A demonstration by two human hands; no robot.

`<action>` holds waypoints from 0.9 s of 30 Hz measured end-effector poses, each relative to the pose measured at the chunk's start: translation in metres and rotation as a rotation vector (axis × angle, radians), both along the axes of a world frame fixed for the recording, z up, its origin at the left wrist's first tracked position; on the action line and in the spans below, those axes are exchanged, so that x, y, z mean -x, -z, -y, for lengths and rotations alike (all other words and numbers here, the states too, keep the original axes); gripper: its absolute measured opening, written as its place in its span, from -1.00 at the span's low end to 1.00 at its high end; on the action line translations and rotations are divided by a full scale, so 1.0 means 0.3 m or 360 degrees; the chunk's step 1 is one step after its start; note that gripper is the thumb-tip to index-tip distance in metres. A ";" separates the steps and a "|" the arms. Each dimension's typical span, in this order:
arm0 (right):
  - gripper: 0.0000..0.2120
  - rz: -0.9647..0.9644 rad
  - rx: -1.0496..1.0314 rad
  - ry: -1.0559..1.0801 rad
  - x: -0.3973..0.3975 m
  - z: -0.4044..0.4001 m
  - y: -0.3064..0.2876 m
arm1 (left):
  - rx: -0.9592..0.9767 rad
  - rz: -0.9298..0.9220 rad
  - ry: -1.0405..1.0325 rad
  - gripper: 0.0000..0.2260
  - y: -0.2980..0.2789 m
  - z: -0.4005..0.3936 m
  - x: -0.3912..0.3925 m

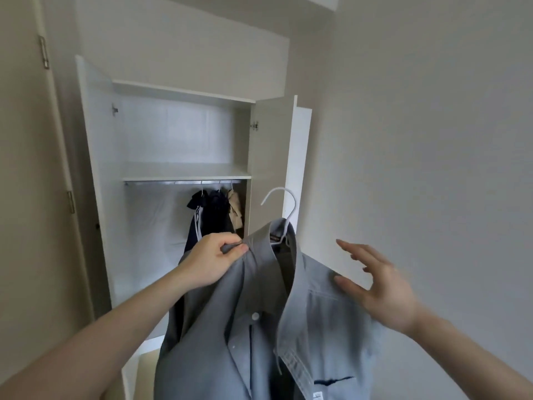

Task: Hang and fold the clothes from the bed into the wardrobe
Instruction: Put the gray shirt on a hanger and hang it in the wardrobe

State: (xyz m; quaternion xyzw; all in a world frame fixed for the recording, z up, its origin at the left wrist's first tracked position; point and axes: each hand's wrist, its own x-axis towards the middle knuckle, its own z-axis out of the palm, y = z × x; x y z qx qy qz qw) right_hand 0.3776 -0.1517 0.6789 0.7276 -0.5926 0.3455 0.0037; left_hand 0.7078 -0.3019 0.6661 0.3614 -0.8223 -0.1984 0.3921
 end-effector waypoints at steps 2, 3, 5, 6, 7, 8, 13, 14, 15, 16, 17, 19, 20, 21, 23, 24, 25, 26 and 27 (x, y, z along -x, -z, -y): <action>-0.79 0.0004 -0.0361 0.0057 -0.013 0.105 0.046 | -0.0013 0.0005 0.0001 -0.64 -0.003 0.081 -0.047; -0.84 -0.0005 -0.0442 0.0067 -0.028 0.156 0.070 | -0.0018 0.0013 -0.0005 -0.66 -0.004 0.122 -0.068; -0.51 0.0001 -0.0400 0.0055 -0.085 0.235 0.098 | -0.0010 0.0050 -0.0025 -0.69 -0.004 0.199 -0.109; -0.47 0.0050 -0.0358 0.0010 -0.119 0.269 0.105 | 0.0002 0.0078 -0.0031 -0.71 -0.003 0.234 -0.125; -0.48 0.0079 -0.0341 -0.0039 -0.146 0.309 0.114 | 0.0019 0.0114 -0.0039 -0.71 0.000 0.267 -0.139; -0.52 0.0094 -0.0363 -0.0060 -0.181 0.342 0.114 | 0.0037 0.0150 -0.0056 -0.72 0.006 0.299 -0.152; -0.56 0.0293 -0.0509 -0.0156 -0.318 0.532 0.130 | 0.0129 0.0255 -0.0143 -0.74 0.040 0.449 -0.181; -0.56 0.0329 -0.0533 -0.0170 -0.337 0.570 0.137 | 0.0128 0.0276 -0.0140 -0.75 0.048 0.480 -0.180; -0.56 0.0376 -0.0557 -0.0183 -0.350 0.612 0.149 | 0.0138 0.0300 -0.0141 -0.76 0.059 0.512 -0.179; -0.56 0.0429 -0.0582 -0.0195 -0.361 0.652 0.162 | 0.0153 0.0335 -0.0156 -0.78 0.072 0.546 -0.180; -0.56 0.0483 -0.0599 -0.0201 -0.370 0.691 0.174 | 0.0166 0.0381 -0.0202 -0.82 0.087 0.582 -0.184; -0.56 0.0630 -0.0624 -0.0204 -0.381 0.773 0.203 | 0.0189 0.0448 -0.0347 -0.84 0.126 0.658 -0.199; -0.56 0.0694 -0.0637 -0.0197 -0.386 0.816 0.219 | 0.0190 0.0457 -0.0424 -0.79 0.147 0.696 -0.208; -0.56 0.0735 -0.0650 -0.0187 -0.391 0.861 0.237 | 0.0170 0.0446 -0.0488 -0.75 0.166 0.729 -0.215; -0.57 0.0797 -0.0654 -0.0174 -0.403 0.953 0.276 | 0.0081 0.0379 -0.0543 -0.70 0.197 0.799 -0.224; -0.58 0.0829 -0.0661 -0.0174 -0.407 1.002 0.295 | 0.0020 0.0339 -0.0553 -0.68 0.211 0.836 -0.223; -0.58 0.0852 -0.0676 -0.0178 -0.410 1.051 0.311 | -0.0031 0.0298 -0.0568 -0.67 0.223 0.877 -0.219; -0.58 0.0871 -0.0696 -0.0185 -0.412 1.099 0.324 | -0.0064 0.0253 -0.0587 -0.66 0.231 0.919 -0.214; -0.59 0.0896 -0.0708 -0.0194 -0.413 1.147 0.334 | -0.0093 0.0197 -0.0602 -0.65 0.237 0.961 -0.206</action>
